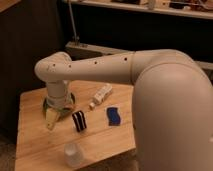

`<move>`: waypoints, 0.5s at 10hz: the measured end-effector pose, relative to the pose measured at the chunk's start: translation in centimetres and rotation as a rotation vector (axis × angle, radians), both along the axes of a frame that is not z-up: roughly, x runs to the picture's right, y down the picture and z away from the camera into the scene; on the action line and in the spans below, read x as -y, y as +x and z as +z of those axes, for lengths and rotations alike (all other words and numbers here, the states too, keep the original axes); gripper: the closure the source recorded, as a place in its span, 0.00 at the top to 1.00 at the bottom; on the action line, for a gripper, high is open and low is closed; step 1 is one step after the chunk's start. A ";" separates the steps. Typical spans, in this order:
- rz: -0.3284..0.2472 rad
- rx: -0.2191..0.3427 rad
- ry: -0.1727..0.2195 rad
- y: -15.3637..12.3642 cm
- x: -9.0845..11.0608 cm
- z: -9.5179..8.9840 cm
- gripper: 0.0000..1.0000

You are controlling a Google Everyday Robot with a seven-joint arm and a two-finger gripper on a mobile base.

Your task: Place the ceramic cup over the eraser

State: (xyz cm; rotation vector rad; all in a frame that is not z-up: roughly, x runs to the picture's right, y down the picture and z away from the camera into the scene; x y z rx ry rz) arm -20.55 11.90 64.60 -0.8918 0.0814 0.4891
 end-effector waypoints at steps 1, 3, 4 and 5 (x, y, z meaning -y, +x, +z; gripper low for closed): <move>0.001 -0.001 0.000 0.0 0.0 0.0 0.80; -0.011 -0.028 0.003 0.2 -0.2 -0.6 0.80; -0.021 -0.043 0.007 0.4 -0.8 -1.6 0.80; -0.028 -0.067 0.009 1.0 -2.0 -3.2 0.80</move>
